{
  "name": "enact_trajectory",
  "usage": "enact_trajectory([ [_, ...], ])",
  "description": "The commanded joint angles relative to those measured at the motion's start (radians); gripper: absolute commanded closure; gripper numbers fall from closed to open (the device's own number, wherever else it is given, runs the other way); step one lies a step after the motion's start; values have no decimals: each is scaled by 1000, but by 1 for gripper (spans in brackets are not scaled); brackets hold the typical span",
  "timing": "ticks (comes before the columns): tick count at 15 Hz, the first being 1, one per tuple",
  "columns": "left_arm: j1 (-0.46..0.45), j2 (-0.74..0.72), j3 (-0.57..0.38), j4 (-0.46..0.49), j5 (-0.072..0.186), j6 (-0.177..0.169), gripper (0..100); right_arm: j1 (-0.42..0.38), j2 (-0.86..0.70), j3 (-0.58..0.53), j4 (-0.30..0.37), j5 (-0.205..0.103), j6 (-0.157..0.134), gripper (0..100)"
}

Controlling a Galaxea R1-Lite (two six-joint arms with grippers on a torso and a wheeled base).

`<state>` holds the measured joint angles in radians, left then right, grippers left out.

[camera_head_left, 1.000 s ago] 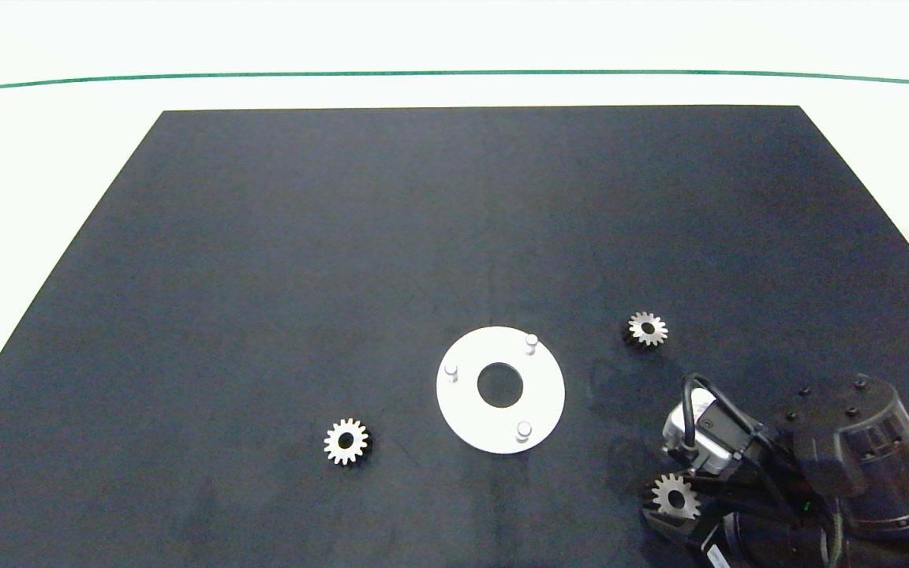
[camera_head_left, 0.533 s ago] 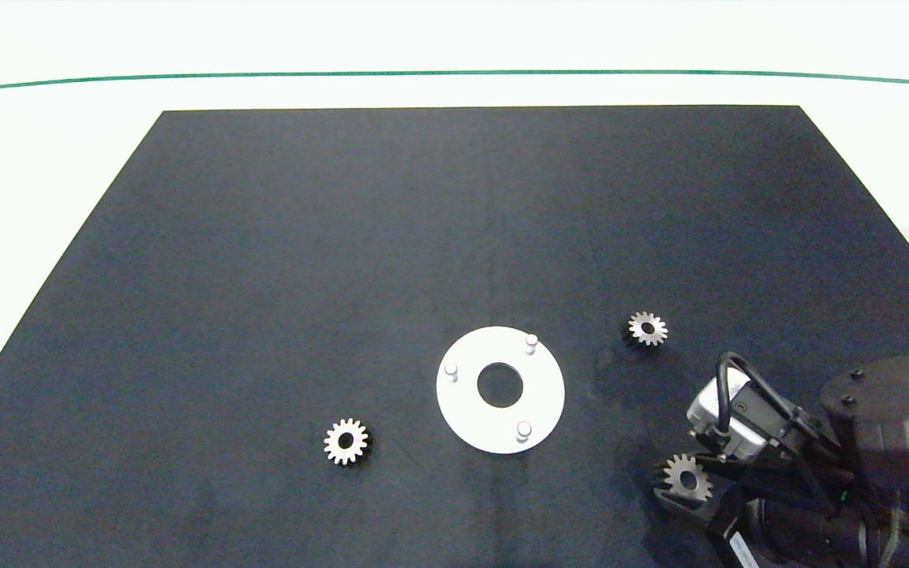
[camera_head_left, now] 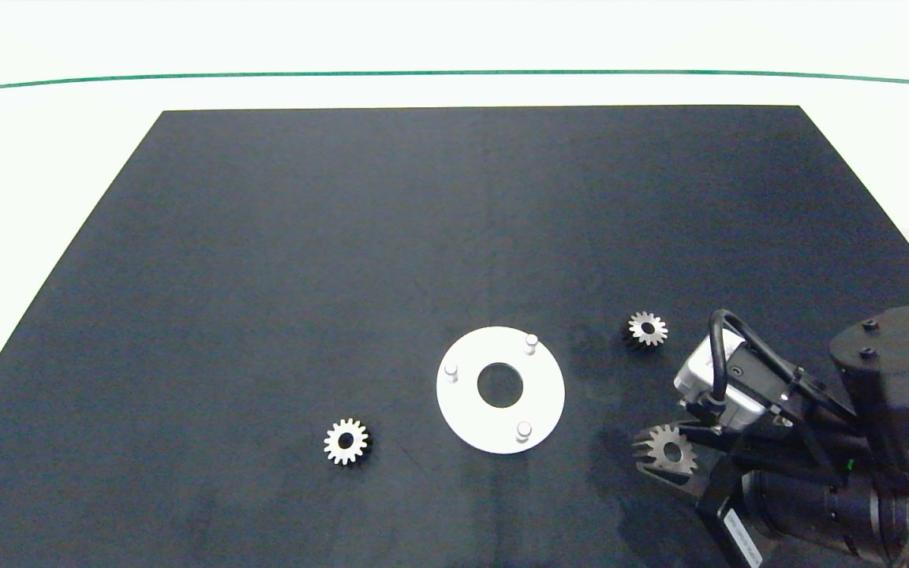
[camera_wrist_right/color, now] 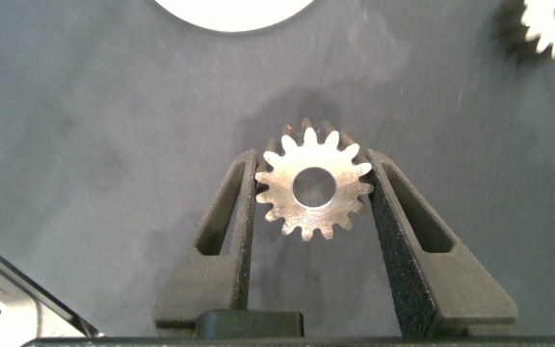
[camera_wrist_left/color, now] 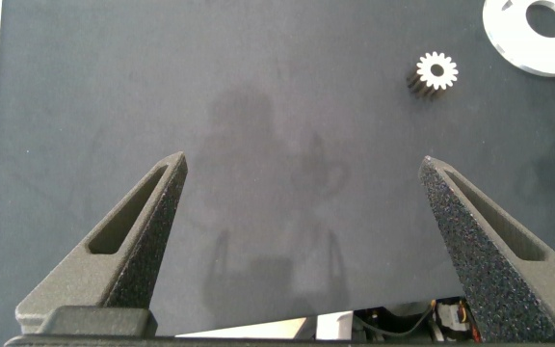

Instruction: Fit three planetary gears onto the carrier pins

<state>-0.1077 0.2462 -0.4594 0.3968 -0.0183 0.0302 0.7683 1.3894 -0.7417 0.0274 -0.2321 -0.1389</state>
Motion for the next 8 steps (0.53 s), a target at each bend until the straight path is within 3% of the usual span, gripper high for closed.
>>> enact_trajectory([
  [1, 0, 4, -1, 2, 0, 0, 0, 22, 56, -114, 40, -9, -1, 75],
  [5, 0, 7, -10, 2, 0, 0, 0, 80, 137, -217, 97, -35, -1, 75],
  [8, 0, 10, -16, 2, 0, 0, 0, 117, 198, -246, 103, -56, -1, 75],
])
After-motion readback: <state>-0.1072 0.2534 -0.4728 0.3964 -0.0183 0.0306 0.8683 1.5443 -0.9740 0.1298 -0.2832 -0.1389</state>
